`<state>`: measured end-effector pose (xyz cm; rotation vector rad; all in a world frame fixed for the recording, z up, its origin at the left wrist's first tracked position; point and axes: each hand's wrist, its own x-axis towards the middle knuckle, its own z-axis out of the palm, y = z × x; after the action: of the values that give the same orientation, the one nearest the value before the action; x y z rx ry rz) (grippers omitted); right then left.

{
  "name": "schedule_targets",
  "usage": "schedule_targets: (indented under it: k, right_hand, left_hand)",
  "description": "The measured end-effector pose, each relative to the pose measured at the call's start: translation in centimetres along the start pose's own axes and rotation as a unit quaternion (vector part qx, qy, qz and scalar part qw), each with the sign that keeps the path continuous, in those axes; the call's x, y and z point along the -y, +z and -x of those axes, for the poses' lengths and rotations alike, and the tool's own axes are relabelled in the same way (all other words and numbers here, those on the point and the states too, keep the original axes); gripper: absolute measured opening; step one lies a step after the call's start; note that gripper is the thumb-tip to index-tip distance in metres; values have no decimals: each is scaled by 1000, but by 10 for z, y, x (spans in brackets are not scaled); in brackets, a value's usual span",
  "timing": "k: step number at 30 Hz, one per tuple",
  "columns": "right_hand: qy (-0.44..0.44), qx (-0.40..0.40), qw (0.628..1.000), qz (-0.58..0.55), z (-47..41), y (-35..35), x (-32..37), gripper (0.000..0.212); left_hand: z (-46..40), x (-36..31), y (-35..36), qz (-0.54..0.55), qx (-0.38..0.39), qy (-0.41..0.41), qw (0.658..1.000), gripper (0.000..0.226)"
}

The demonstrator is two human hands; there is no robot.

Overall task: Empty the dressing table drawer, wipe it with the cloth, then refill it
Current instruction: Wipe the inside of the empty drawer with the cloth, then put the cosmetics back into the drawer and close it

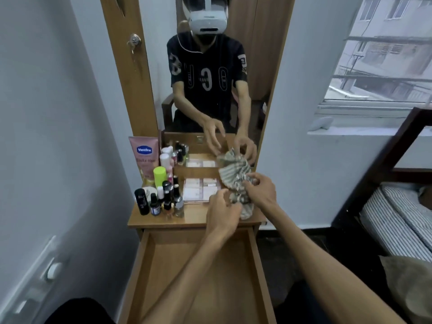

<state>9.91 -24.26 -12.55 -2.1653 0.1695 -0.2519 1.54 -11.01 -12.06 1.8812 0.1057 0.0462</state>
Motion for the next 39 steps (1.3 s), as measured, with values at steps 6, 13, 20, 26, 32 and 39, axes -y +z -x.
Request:
schedule_targets:
  k: [6, 13, 20, 26, 32, 39]
  right_hand:
    - [-89, -6, 976, 200, -8, 25, 0, 28]
    - [-57, 10, 966, 253, -18, 32, 8, 40]
    - [-159, -88, 960, 215, 10, 16, 27, 37]
    - [-240, 30, 968, 61, 72, 54, 61, 29]
    - [-191, 57, 977, 76, 82, 94, 71, 35]
    - [-176, 70, 979, 74, 81, 105, 74, 32]
  left_hand:
    - [-12, 23, 18, -74, 2, 44, 996, 47]
    - [-18, 20, 14, -111, 22, 75, 991, 48]
    - [18, 33, -45, -108, -140, 159, 971, 17]
    - [31, 42, -109, -165, -307, 108, 931, 17]
    - [22, 52, -114, -207, -318, 39, 925, 30]
    - [18, 58, -110, -216, -311, 19, 926, 19]
